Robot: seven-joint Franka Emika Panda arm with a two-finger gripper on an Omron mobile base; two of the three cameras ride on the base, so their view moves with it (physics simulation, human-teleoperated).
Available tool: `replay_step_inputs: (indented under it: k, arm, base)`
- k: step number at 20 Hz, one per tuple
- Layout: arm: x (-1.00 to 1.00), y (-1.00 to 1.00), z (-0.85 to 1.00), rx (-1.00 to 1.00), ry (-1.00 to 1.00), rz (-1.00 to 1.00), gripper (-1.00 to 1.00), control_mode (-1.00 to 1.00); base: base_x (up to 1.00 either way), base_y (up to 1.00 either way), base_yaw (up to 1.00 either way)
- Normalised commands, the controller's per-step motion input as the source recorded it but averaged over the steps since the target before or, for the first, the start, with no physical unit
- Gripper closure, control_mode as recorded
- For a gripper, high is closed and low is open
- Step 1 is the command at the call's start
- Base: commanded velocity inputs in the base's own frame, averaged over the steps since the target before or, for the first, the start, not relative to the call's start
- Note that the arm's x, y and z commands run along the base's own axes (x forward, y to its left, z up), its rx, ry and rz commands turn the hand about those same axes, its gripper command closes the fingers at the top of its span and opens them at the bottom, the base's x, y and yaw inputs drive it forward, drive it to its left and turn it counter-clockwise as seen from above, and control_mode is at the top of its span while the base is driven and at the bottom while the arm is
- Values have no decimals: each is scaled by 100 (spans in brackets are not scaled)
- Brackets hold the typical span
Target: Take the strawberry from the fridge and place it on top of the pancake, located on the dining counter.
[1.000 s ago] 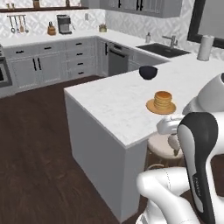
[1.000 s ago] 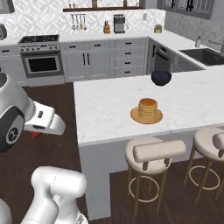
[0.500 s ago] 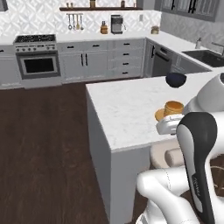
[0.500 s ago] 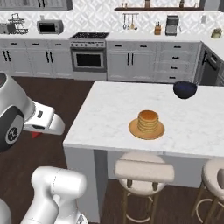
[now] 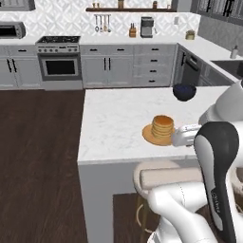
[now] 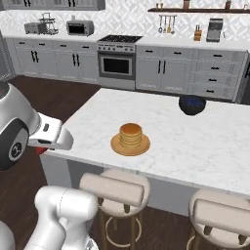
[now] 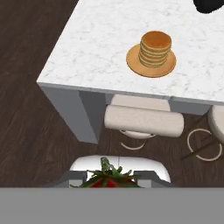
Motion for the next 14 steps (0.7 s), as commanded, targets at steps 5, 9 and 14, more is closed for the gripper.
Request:
replay_step_inputs:
  k: [5, 9, 14]
  arm:
    - [0, 0, 0, 0, 0, 0, 100, 100]
    - [0, 0, 0, 0, 0, 0, 100, 100]
    - [0, 0, 0, 0, 0, 0, 100, 100]
  base:
    - [49, -30, -6]
    - [62, 23, -23]
    - [90, 0, -23]
